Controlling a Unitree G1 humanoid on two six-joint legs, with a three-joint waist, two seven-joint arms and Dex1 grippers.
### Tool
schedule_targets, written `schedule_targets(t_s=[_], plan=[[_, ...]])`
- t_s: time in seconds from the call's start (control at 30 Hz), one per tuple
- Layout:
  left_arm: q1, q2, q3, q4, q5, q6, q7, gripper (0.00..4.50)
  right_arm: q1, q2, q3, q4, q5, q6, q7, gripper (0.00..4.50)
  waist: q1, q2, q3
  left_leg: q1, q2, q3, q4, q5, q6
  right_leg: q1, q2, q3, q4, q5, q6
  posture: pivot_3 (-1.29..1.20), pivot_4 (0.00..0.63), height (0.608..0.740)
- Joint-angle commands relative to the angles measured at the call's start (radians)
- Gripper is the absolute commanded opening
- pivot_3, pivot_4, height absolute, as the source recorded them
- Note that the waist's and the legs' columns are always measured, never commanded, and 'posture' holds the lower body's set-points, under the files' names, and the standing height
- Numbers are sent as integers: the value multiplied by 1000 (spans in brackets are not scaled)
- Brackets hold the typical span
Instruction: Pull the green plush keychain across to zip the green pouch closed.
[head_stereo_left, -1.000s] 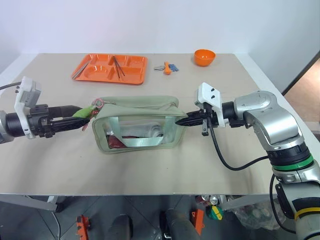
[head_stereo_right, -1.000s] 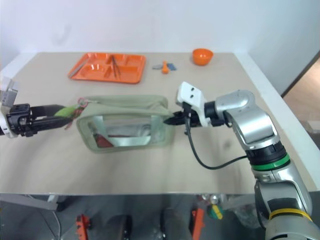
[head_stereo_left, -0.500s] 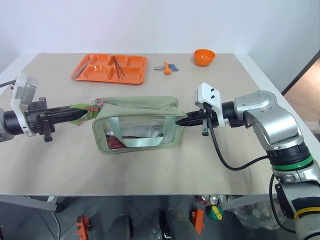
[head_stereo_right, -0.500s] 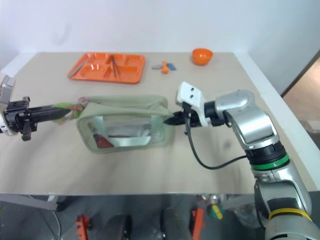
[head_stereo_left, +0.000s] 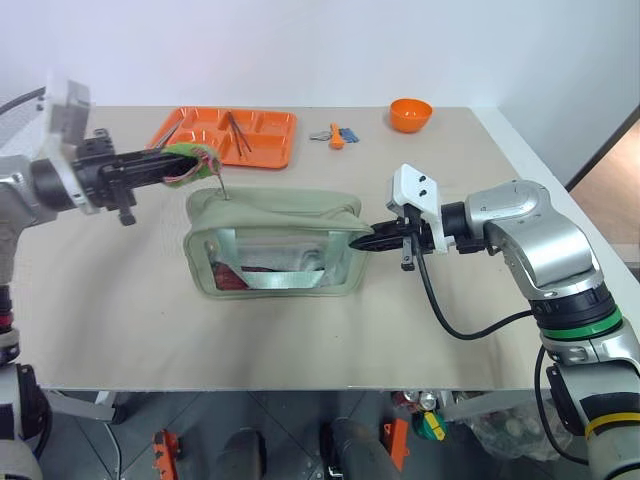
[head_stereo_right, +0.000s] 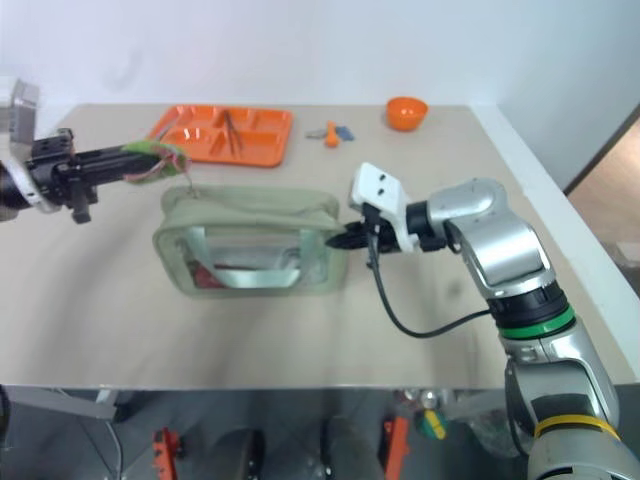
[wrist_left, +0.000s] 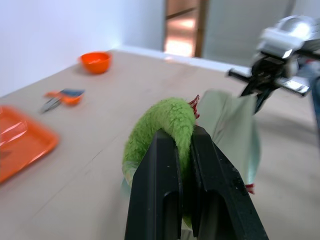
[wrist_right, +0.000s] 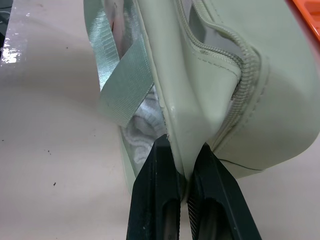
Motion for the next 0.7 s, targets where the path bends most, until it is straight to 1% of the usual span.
schedule_targets(t_s=[0.03, 0.17, 0.3, 0.33, 0.37, 0.4, 0.43, 0.47, 0.53, 0.63, 0.67, 0.7], plan=[[-30, 10, -61, -48, 32, -20, -55, 48, -19, -8, -12, -11, -1, -4, -6, 0, -4, 0, 0, 0, 0, 0, 0, 0, 0, 0, 0, 0, 0, 0, 0, 0, 150, 740], [-52, -7, -146, -18, 114, -86, -94, 48, -10, -14, -21, -25, 4, 8, -12, 0, -5, 0, 0, 0, 0, -1, 0, 0, 0, 0, 1, -1, 0, 0, 0, 0, 150, 740], [-101, -53, -158, 23, 128, -94, -95, 48, 3, -20, -26, -42, 8, 18, -17, 0, -5, 0, 0, 0, 0, -1, 1, 0, 0, 0, 1, -1, 1, 0, -1, 0, 150, 740], [-112, -63, -158, 29, 129, -96, -97, 379, 5, -21, -27, -45, 9, 20, -18, 0, -5, 0, 0, 0, 0, -1, 1, 0, 0, 0, 1, 0, 0, 1, 0, 0, 150, 740], [-123, -70, -152, 29, 99, -59, -113, 748, 7, -22, -29, -49, 11, 24, -22, 0, -5, 0, 0, 0, 0, 0, 1, 0, 0, 0, 1, 0, 0, 1, 0, 0, 150, 740], [-130, -72, -149, 25, 75, -29, -129, 879, 9, -23, -31, -52, 13, 28, -25, 0, -5, 0, 0, 0, 0, 0, 1, 0, 0, 0, 0, 0, 0, 0, 0, 0, 150, 740], [-133, -73, -149, 22, 66, -15, -139, 1283, 10, -24, -32, -54, 14, 28, -27, 0, -5, 0, 0, 0, 0, -1, 1, 0, 0, 0, 1, 0, 0, 0, 0, 0, 150, 740], [-136, -72, -150, 21, 65, -4, -142, 1566, 11, -26, -32, -54, 15, 29, -28, 0, -5, 0, 0, 0, 0, -1, 1, 0, 0, 0, 1, 0, 0, 0, 0, 0, 150, 740], [-137, -71, -148, 22, 67, 8, -147, 2272, 11, -27, -33, -54, 17, 29, -29, 0, -6, 0, 0, 0, 0, -1, 1, 0, 0, 0, 1, 0, 0, 0, 0, 0, 150, 740], [-131, -62, -126, 13, 46, 31, -155, 3279, 12, -28, -32, -56, 20, 29, -31, 0, -6, 0, 0, 0, 0, -1, 1, 0, 0, 0, 1, -1, 1, 0, 0, 0, 150, 740], [-128, -59, -117, 9, 34, 49, -155, 3550, 12, -27, -32, -56, 21, 29, -32, 0, -6, 0, 0, 0, 0, -1, 1, 0, 0, 0, 1, -1, 1, 0, 0, 0, 150, 740], [-125, -53, -109, 1, 19, 69, -158, 3939, 11, -27, -31, -56, 21, 28, -32, 0, -6, 0, 0, 0, 0, -1, 1, 0, 0, 0, 1, -1, 1, 0, 0, 0, 150, 740]])
